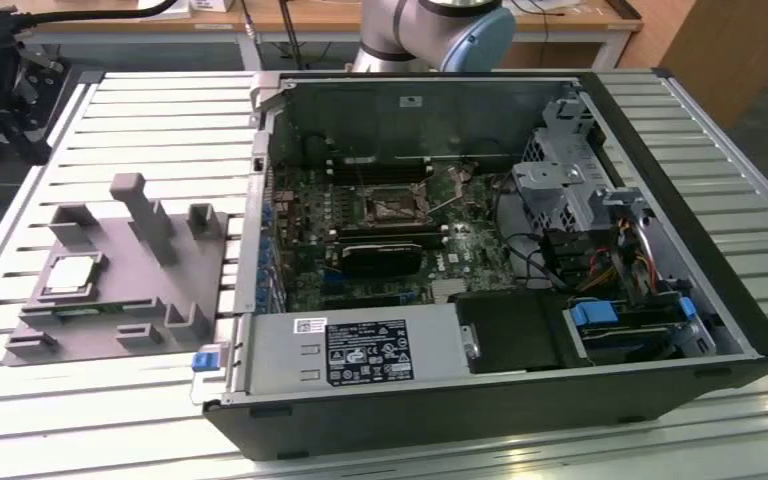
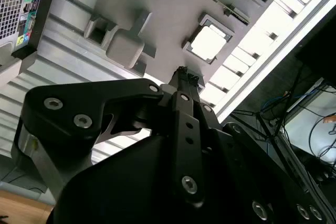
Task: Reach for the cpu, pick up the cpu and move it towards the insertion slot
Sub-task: 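Reach for the cpu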
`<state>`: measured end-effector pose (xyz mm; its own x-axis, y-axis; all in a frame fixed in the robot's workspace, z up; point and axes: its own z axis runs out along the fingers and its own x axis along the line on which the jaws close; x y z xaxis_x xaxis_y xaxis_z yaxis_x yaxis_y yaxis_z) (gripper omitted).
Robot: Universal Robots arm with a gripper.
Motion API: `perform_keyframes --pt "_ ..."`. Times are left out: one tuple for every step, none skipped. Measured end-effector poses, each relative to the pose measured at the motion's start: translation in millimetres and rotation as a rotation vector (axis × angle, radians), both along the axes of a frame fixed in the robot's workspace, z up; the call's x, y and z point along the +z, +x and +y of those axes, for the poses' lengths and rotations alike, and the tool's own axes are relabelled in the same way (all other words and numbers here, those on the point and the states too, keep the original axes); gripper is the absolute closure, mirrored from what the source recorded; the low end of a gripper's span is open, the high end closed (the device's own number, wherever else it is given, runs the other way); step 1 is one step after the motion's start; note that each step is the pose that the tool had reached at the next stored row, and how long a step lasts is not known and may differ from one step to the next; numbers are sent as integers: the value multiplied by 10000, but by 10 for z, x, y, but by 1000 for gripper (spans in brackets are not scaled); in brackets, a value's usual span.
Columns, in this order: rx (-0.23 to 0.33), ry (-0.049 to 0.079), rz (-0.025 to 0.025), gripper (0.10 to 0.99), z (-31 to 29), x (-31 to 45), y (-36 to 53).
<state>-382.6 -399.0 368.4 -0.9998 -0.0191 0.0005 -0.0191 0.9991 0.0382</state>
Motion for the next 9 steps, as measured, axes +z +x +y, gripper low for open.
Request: perform_keyframes --pt "0 0 0 980 0 0 0" --pt "0 -1 1 980 0 0 -4" --pt "0 -1 0 980 0 0 -20" --pt "1 0 -5 980 0 -4 -43" --pt "1 0 -9 980 0 -9 -68" --pt "1 -2 -11 980 0 -19 -94" --pt "1 -7 -11 980 0 -31 -119" --pt "0 -10 -11 980 0 -42 -145" --pt "0 -12 -15 980 0 -53 -171"
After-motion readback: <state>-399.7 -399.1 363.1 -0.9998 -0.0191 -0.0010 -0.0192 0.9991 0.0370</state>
